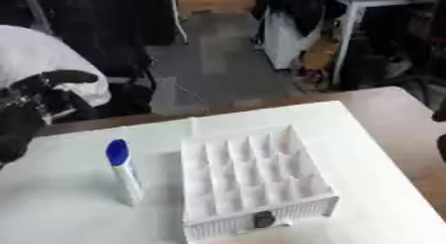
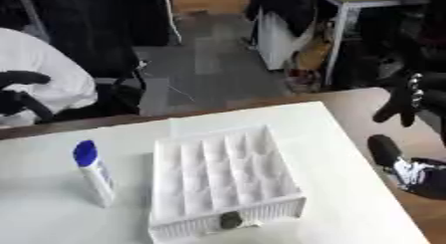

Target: Pick up objects on the table and place them in the box.

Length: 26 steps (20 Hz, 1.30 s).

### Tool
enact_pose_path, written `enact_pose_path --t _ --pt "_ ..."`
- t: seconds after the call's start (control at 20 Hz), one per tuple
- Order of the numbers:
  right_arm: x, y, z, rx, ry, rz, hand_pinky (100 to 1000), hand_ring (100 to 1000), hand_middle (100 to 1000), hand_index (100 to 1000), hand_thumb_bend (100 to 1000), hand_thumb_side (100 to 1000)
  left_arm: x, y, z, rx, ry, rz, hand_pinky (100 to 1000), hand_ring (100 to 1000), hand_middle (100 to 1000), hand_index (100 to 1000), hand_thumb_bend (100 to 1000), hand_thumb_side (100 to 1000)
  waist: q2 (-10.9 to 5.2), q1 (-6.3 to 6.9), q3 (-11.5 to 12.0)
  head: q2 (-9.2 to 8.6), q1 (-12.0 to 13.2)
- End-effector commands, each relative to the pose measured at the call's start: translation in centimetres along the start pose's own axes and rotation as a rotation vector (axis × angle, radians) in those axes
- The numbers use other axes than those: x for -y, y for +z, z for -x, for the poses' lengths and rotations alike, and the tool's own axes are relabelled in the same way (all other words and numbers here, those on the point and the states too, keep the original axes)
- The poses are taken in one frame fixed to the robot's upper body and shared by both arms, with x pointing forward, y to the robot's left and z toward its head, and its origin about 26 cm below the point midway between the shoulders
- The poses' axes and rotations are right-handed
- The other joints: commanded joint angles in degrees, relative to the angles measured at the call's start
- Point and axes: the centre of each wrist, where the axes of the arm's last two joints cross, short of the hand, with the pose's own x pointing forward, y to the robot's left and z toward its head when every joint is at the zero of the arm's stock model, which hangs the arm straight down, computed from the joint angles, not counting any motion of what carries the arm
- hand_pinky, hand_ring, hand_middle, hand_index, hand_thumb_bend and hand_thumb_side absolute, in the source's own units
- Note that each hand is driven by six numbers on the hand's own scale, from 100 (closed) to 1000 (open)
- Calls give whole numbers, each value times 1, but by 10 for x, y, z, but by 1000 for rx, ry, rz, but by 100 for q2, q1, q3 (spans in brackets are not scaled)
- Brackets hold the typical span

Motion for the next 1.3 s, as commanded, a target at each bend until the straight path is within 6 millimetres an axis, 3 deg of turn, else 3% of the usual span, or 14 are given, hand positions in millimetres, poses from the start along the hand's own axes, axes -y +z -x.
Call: enact_pose_path --t 0.05,0.5,0.6,0.85,1.3 --pt "7 -4 -1 19 18 -6 276 376 222 465 371 784 -19 -4 -8 12 -52 -46 835 681 891 908 1000 661 -38 -4 -1 -1 62" --pt "6 -5 -2 27 12 -22 277 379 222 466 371 785 -35 0 14 -88 -104 -2 844 654 889 919 1000 625 -29 0 -37 7 150" --pt "6 -5 -2 27 11 -27 277 380 222 467 375 781 -40 1 20 -113 -131 21 832 637 883 920 1000 589 -26 2 -46 7 165" --pt "5 -6 -2 34 8 -46 277 383 222 471 377 786 -53 3 35 -181 -175 69 788 603 869 916 1000 596 -21 5 -67 27 193" --pt "4 -6 -2 38 0 -63 278 384 223 474 376 785 -64 2 56 -257 -259 164 778 589 857 931 1000 548 -8 0 -92 41 244"
